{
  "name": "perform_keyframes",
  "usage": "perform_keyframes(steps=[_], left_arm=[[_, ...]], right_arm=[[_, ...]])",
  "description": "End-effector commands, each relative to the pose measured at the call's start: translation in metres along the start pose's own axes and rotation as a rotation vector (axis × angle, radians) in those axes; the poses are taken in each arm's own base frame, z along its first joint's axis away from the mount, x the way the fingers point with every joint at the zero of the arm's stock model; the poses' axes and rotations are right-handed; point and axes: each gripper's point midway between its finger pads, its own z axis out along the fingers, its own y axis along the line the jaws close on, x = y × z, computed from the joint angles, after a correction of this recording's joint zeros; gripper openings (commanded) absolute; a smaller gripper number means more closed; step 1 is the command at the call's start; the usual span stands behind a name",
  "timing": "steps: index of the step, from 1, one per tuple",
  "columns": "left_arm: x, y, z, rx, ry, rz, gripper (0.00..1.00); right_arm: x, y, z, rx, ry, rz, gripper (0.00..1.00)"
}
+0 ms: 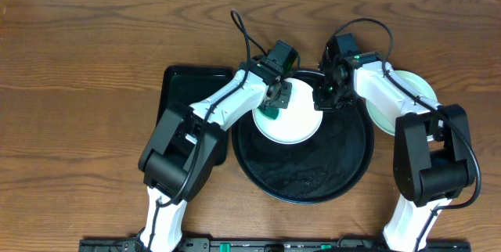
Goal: Clean dirty plates on tray and stack at the side
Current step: 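Scrub the sponge in circles over the white plate while right gripper holds rim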
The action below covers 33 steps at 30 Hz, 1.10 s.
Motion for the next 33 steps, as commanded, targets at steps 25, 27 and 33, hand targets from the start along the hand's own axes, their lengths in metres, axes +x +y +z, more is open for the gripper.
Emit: perform_keyframes(steps=[25,27,33], left_arm=[[-0.027,-0.025,-0.111,0.137,-0.159,-0.178,0.07],[-0.018,-0.019,-0.104,0.108,-0.120,-0.206,0.07],[0.007,-0.008,-0.067,0.047,0.010,-0.275,0.07]], right_arm=[[0.001,0.004,0.001,-0.010,0.003,-0.014,0.01],[0.001,0.004,0.001,-0.010,0.003,-0.014,0.01],[0.001,0.004,0.001,-0.010,0.003,-0.014,0.01]])
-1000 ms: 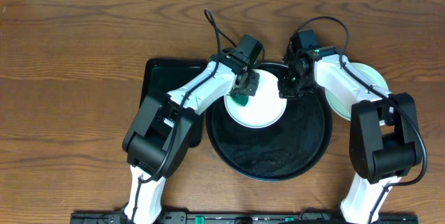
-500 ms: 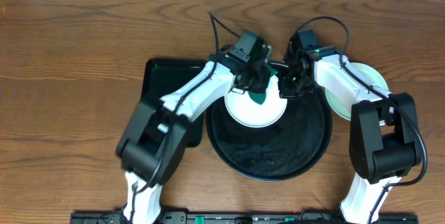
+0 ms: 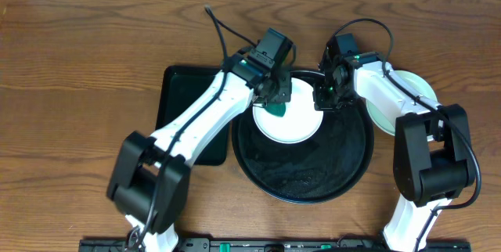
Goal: Clean dirty plates on tray and stack at the side
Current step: 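Scrub the sponge in circles over the white plate while right gripper holds rim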
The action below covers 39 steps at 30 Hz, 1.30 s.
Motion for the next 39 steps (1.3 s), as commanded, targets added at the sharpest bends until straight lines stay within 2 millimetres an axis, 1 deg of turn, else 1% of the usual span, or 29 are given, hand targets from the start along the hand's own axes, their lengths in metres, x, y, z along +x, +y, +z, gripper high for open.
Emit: perform_keyframes(steps=[1,4,7,10,13,15,19,28,30,32,36,39], left_arm=[[0.006,0.016,0.021,-0.064,0.038,-0.086,0.07],[0.011,0.027,0.038,-0.084,0.079,-0.125,0.07],[0.016,0.033,0.050,-0.044,0.145,-0.169,0.07],[0.016,0.042,0.055,-0.013,0.184,-0.217,0.07],[0.013,0.058,0.058,-0.026,0.195,-0.264,0.07],[0.014,0.065,0.059,-0.036,0.207,-0.280,0.07],[0.021,0.068,0.068,-0.053,0.236,-0.284,0.07],[0.047,0.074,0.110,-0.084,0.326,-0.282,0.07],[0.053,0.067,0.114,-0.040,0.361,-0.293,0.07],[0.054,0.054,0.113,0.032,0.388,-0.301,0.07],[0.050,0.018,0.106,0.221,0.423,-0.312,0.06],[0.046,0.001,0.102,0.306,0.436,-0.335,0.07]], right_arm=[[0.001,0.005,0.001,-0.016,0.002,-0.015,0.01],[0.001,0.005,0.001,-0.016,0.002,-0.014,0.01],[0.001,0.005,0.001,-0.016,0.002,-0.015,0.01],[0.001,0.005,0.001,-0.016,0.002,-0.015,0.01],[0.001,0.005,0.001,-0.016,0.002,-0.015,0.01],[0.001,0.005,0.001,-0.016,0.002,-0.015,0.01],[0.001,0.005,0.001,-0.016,0.002,-0.015,0.01],[0.001,0.005,0.001,-0.016,0.002,-0.015,0.01],[0.001,0.005,0.001,-0.016,0.002,-0.015,0.01],[0.001,0.005,0.001,-0.016,0.001,-0.015,0.01],[0.000,0.005,0.001,-0.017,-0.001,-0.015,0.01],[0.000,0.005,0.001,-0.017,-0.001,-0.015,0.01]])
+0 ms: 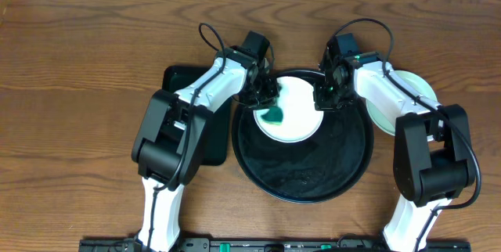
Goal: Clean dirty plates on tray and stack at the side
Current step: 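Scrub the sponge in circles over the white plate while right gripper holds rim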
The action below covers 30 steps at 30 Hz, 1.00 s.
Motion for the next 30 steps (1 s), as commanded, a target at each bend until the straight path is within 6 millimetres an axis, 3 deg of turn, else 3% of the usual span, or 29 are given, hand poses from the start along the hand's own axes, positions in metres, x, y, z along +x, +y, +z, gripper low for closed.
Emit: perform_keyframes(steps=[1,7,13,17,20,22,26,30], left_arm=[[0.030,-0.012,0.032,0.108,0.161,-0.045,0.07],[0.024,-0.040,0.019,0.187,0.152,-0.014,0.07],[0.015,-0.068,-0.023,0.223,0.048,0.056,0.07],[0.013,-0.072,-0.048,0.172,-0.045,0.098,0.07],[0.010,-0.062,-0.058,0.067,-0.123,0.123,0.07],[0.005,-0.043,-0.058,-0.069,-0.186,0.143,0.07],[-0.001,-0.007,-0.053,-0.297,-0.270,0.141,0.07],[-0.001,0.007,-0.041,-0.368,-0.282,0.149,0.07]], right_arm=[[0.001,0.006,0.001,-0.023,0.000,-0.015,0.01],[0.001,0.006,0.001,-0.023,0.000,-0.015,0.01],[0.001,0.006,0.001,-0.023,0.001,-0.015,0.01],[0.001,0.006,0.001,-0.023,0.000,-0.015,0.01],[0.001,0.006,0.001,-0.023,0.001,-0.015,0.01],[0.001,0.006,0.001,-0.023,0.001,-0.015,0.01],[0.001,0.006,0.001,-0.023,0.001,-0.015,0.01],[0.001,0.006,0.001,-0.023,0.001,-0.015,0.01]])
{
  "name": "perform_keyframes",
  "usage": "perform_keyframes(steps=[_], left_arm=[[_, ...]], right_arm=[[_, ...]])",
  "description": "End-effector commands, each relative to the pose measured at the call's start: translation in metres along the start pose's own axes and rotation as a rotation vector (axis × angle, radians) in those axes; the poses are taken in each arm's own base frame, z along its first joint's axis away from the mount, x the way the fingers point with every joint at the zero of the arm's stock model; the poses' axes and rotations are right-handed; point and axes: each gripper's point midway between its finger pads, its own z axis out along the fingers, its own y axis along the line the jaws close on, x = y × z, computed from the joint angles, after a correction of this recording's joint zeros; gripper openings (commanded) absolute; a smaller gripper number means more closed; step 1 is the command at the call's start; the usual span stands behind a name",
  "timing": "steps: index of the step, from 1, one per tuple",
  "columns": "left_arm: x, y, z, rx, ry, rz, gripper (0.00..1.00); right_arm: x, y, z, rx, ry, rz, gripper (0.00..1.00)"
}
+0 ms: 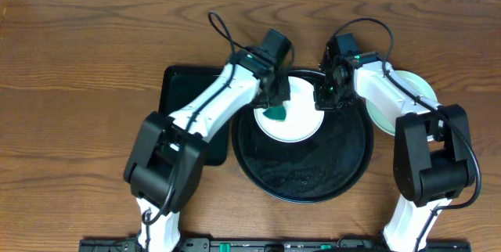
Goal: Clean dirty plates on tray and stack at the side
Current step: 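Scrub the sponge in circles over the white plate while right gripper holds rim, then lift the sponge and move it left toward the sponge tray, left gripper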
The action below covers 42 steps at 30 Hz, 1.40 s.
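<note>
A white plate (293, 120) lies in the far half of the round black tray (313, 174). My left gripper (274, 109) hangs over the plate's left part, shut on a green sponge (273, 114) that rests on the plate. At the plate's right rim sits my right gripper (322, 100), its fingers closed on the rim. Pale green plates (415, 95) lie stacked on the table to the right of the tray, partly hidden by the right arm.
A rectangular black tray (182, 88) lies on the wooden table left of the round one, mostly covered by the left arm. Cables loop up behind both wrists toward the far edge.
The left gripper with the sponge has shifted a little to the right on the plate, and the left arm's elbow has swung. The right gripper and the plate stay where they were.
Throughout, the right gripper stayed at the plate's right rim. The left gripper held the green sponge on the plate each time, first near its left centre, then slightly further up, then at the far left edge, now back toward the left centre.
</note>
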Motion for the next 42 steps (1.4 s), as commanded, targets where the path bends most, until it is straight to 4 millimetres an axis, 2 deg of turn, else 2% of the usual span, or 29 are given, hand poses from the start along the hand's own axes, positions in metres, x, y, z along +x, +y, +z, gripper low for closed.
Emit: perform_keyframes(steps=[1,7,15,23,30,34,36,41,42], left_arm=[[-0.006,0.025,0.014,-0.141,-0.057,0.028,0.07],[-0.007,0.035,0.031,-0.184,-0.052,0.026,0.07],[0.006,0.039,0.053,-0.214,-0.001,0.037,0.07],[0.030,0.014,0.065,-0.150,0.063,0.082,0.07],[0.047,-0.021,0.072,-0.028,0.107,0.123,0.07],[0.056,-0.048,0.067,0.131,0.180,0.117,0.07],[0.053,-0.059,0.060,0.194,0.203,0.110,0.07],[0.029,-0.060,0.035,0.224,0.145,0.088,0.07],[0.021,-0.060,0.024,0.238,0.121,0.082,0.07]], right_arm=[[0.002,0.008,0.001,-0.032,0.006,-0.015,0.01],[0.002,0.008,0.001,-0.032,0.006,-0.014,0.01],[0.002,0.008,0.001,-0.032,0.006,-0.014,0.01],[0.002,0.008,0.001,-0.032,0.006,-0.014,0.01],[0.002,0.008,0.001,-0.032,0.006,-0.014,0.01],[0.002,0.008,0.001,-0.032,0.006,-0.014,0.01],[0.002,0.008,0.001,-0.032,0.006,-0.014,0.01],[0.002,0.008,0.001,-0.032,0.006,-0.014,0.01],[0.002,0.008,0.001,-0.032,0.006,-0.014,0.01]])
